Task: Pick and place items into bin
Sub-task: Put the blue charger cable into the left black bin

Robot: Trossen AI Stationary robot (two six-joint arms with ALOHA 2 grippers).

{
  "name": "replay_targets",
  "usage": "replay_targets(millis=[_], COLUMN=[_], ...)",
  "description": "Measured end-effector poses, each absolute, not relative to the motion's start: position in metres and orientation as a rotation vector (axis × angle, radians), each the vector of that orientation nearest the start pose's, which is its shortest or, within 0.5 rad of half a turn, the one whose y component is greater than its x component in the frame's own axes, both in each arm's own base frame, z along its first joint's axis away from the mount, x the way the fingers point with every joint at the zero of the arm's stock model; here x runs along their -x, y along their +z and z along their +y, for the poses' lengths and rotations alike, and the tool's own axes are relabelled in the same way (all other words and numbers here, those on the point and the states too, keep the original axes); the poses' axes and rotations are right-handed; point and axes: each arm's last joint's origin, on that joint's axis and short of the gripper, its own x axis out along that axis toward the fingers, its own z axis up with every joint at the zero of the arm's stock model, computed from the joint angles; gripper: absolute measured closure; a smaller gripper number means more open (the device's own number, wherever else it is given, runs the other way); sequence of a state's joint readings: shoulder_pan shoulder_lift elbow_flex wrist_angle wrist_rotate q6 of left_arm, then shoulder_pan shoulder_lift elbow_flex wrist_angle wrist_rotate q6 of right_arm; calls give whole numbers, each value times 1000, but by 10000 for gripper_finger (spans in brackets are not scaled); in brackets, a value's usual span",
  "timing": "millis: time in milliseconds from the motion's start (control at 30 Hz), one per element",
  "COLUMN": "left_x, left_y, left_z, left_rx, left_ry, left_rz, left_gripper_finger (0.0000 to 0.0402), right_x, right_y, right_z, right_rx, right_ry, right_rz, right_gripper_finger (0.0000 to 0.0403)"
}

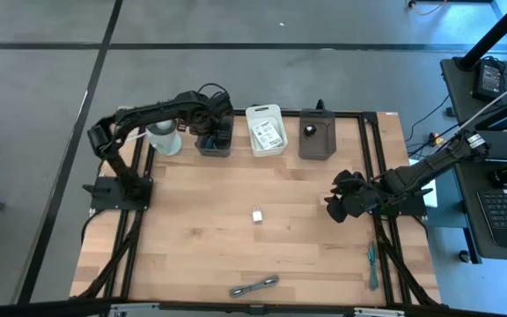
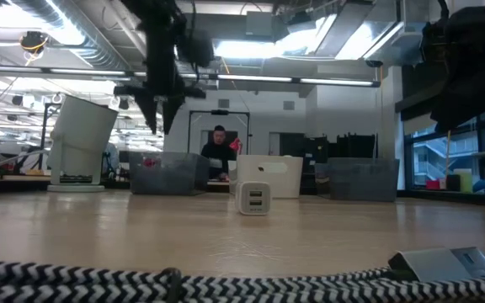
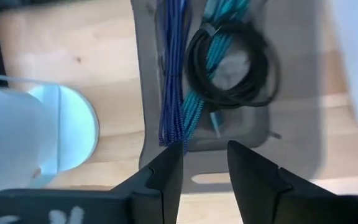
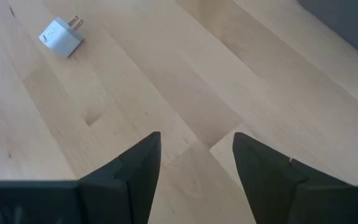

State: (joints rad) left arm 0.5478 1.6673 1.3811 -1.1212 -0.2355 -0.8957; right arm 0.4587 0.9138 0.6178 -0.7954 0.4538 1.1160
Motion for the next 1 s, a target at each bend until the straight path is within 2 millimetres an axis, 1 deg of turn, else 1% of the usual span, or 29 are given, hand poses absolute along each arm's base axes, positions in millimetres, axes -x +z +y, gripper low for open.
replay_targets(millis=[133, 200, 333, 433, 533, 633, 800, 900, 1000], left_x=[-264, -267, -278, -287, -296, -303, -312, -315, -322], left_y=[285, 296, 306, 307, 301, 297, 294, 295, 284], left_z=[145, 133, 111, 93, 74, 57, 30, 16, 4], left_rx=[825, 773, 626, 469, 327, 235, 140, 113, 97], left_ry=[1232, 1204, 1038, 868, 704, 590, 476, 340, 230], left_rz=[935, 866, 850, 928, 1018, 1061, 1071, 1063, 992], left_gripper_finger=[296, 303, 318, 329, 341, 353, 381, 398, 399], right_x=[-145, -145, -146, -147, -150, -157, -168, -174, -176], right_y=[216, 216, 216, 217, 219, 222, 231, 235, 238], right_z=[57, 58, 57, 55, 53, 51, 48, 47, 46], right_rx=[-557, -558, -558, -518, -477, -467, -486, -515, -542], right_ry=[-508, -506, -508, -500, -495, -474, -433, -423, -420], right_rz=[822, 820, 818, 813, 784, 732, 620, 561, 524], right_gripper_finger=[199, 199, 199, 199, 199, 199, 199, 199, 199])
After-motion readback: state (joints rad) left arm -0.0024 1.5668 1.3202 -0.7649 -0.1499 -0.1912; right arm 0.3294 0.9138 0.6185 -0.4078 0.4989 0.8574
